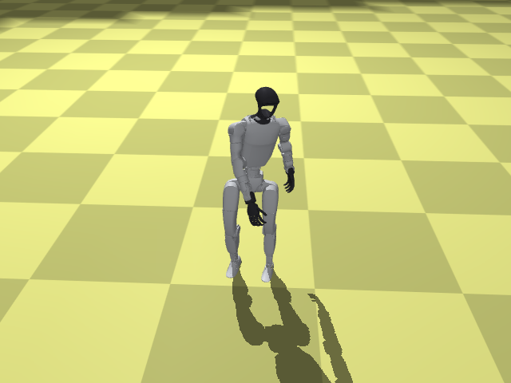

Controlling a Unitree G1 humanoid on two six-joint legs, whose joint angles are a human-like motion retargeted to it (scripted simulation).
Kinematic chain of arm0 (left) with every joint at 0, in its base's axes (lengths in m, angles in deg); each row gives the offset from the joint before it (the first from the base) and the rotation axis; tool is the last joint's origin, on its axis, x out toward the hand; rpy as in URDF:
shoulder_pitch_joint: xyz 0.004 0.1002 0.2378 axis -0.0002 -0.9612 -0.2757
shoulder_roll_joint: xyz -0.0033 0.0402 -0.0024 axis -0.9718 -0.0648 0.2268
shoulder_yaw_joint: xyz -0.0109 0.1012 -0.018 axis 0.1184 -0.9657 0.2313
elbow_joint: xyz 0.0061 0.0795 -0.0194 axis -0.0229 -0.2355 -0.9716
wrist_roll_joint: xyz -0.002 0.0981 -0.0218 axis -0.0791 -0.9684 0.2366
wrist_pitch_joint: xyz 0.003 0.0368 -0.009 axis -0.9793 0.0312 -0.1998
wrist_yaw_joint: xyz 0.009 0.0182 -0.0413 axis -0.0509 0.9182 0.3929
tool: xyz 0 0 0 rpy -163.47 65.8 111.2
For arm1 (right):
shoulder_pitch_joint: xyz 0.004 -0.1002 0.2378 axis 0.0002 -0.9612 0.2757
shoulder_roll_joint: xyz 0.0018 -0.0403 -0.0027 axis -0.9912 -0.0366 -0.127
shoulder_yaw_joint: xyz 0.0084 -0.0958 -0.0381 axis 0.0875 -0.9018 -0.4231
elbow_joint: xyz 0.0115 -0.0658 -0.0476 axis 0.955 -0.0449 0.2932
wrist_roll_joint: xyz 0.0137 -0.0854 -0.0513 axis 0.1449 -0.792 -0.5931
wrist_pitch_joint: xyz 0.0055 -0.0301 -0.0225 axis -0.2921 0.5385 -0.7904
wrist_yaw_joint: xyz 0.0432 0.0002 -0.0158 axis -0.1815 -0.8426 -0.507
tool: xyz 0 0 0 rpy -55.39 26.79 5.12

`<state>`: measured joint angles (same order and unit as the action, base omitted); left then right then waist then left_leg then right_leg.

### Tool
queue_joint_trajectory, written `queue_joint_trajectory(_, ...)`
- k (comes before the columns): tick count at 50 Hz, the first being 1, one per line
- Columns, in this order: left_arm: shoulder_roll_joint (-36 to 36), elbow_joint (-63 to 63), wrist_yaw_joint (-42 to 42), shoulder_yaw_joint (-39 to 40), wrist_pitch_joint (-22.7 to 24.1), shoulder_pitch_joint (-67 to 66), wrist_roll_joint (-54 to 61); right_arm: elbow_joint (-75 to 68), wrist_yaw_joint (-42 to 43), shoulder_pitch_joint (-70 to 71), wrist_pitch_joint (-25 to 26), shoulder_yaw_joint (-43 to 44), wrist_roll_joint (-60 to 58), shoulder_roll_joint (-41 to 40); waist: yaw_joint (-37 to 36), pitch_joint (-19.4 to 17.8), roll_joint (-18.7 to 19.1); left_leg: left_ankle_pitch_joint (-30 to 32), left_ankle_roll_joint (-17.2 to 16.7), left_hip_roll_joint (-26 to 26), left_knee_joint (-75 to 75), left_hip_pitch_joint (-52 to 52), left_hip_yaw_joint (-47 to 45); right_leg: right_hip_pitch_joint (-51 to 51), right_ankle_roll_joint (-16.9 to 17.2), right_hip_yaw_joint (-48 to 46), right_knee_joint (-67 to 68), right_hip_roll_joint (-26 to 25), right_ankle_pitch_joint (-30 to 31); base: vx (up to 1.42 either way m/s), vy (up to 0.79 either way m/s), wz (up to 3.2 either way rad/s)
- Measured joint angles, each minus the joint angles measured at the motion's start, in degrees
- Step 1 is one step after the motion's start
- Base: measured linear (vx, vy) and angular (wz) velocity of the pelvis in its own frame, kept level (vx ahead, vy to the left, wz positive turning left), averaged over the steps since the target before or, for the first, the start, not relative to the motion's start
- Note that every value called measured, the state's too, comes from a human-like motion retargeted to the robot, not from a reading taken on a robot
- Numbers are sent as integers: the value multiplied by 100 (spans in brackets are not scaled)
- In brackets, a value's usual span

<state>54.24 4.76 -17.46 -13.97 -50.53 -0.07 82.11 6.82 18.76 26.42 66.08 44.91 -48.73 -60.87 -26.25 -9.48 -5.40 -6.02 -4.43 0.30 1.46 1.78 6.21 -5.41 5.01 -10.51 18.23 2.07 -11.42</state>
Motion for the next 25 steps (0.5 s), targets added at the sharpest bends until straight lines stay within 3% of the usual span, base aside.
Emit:
queue_joint_trajectory(3, -27, 31, -66, -7, 18, 51, 56, 38, 21, -20, 4, -5, -77, 26, 188, 1, -15, -116, -51, -120, 1, 98, 79, -173, 274, -160, -546, 72, 160, 27, 0, 30)
queue_joint_trajectory(7, -61, 12, -78, -77, 75, 60, 153, 107, -56, -78, 79, 54, -256, 100, 372, 4, -73, -314, 50, -397, -104, 218, 240, -180, 514, 57, -1167, 184, 1072, 29, -1, 31)
queue_joint_trajectory(13, 33, -1, -81, -85, -81, -11, 147, 35, -7, -124, 290, 112, -384, 247, 50, -53, -142, -337, 789, -868, -1417, -219, 2, 30, 524, 274, -940, 538, 780, 29, 0, -13)
queue_joint_trajectory(15, 93, -9, -11, -75, -103, -128, 125, -20, -28, -154, 336, 139, -445, 250, -96, -36, -239, -425, 849, -1008, -1885, -557, -176, 103, 653, 356, -994, 666, 784, 29, 2, -26)
queue_joint_trajectory(20, 118, -161, 167, 24, -24, -360, 79, 60, -174, -215, 200, 138, -443, 165, -425, 112, -432, -630, 566, -695, -932, -851, -625, 263, 999, 460, -1187, 593, 705, 31, 2, -31)
queue_joint_trajectory(23, 105, -336, 192, 89, 58, -430, 122, 164, -192, -247, 57, 65, -348, 108, -560, 226, -416, 148, 210, -379, -106, -756, -585, 413, 999, 444, -1225, 358, 558, 33, 6, -31)
queue_joint_trajectory(25, 113, -410, 183, 92, 62, -466, 171, 193, -169, -260, 33, 19, -303, 82, -553, 261, -437, 356, 93, -340, -27, -668, -496, 531, 999, 413, -1216, 322, 466, 32, 11, 0)
